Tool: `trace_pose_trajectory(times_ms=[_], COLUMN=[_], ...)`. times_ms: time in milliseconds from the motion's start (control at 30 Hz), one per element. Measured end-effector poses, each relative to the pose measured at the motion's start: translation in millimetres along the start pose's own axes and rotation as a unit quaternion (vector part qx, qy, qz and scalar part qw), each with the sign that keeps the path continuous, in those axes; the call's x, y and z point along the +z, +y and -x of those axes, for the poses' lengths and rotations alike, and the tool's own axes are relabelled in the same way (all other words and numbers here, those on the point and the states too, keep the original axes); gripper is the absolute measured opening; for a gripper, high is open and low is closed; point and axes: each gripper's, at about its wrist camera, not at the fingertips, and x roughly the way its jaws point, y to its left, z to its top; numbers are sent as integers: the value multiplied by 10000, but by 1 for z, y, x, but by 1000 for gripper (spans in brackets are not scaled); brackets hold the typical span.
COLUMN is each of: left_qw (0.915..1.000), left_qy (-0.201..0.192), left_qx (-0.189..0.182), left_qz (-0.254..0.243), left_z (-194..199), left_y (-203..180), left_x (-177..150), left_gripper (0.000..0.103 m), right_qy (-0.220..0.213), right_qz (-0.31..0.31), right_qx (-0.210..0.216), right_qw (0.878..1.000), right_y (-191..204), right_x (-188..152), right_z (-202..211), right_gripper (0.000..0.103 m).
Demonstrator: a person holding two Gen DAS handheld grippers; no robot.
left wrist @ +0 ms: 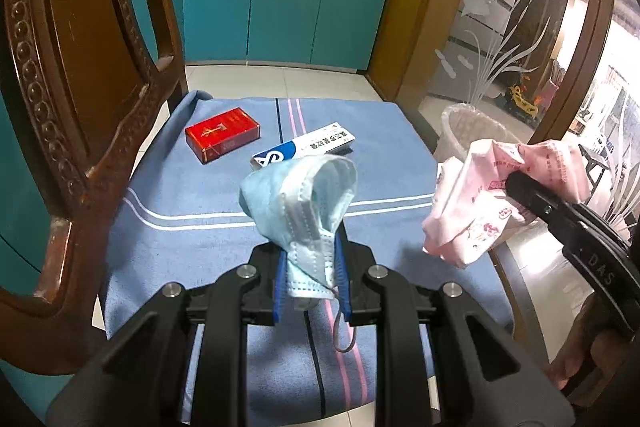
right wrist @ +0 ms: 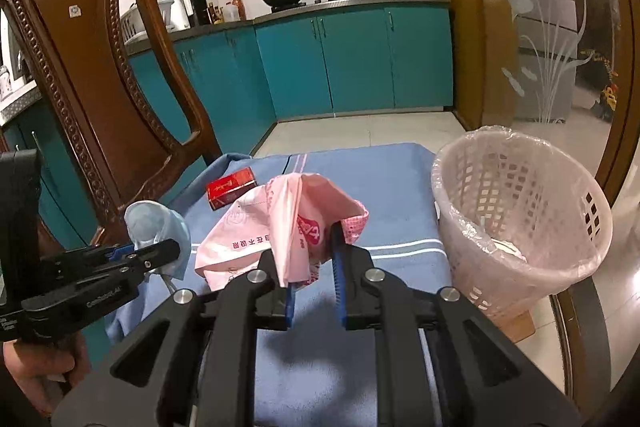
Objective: Collect trash
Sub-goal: 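Grasp the pink printed bag with the right while the left grasps the light-blue face mask, then drop the pink bag into the basket with the right while the left drops the mask there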
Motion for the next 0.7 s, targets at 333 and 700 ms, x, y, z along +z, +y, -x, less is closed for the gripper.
trace_pose_trajectory(times_ms=[333, 700], left_qw=[10000, 10000], left_qy=[-31, -43], left_qx=[49, 54], left_qz=[31, 47], left_z=[4, 5], left_y=[3, 3], left_x=[0, -1], left_gripper=[22, 22], right_qy=[65, -59], right_qz=[9, -116], right_qx=[28, -46], right_qw=[10000, 9999], right_y=[4, -3], right_x=[1, 6], right_z=[-5, -2], right_gripper=[17, 17])
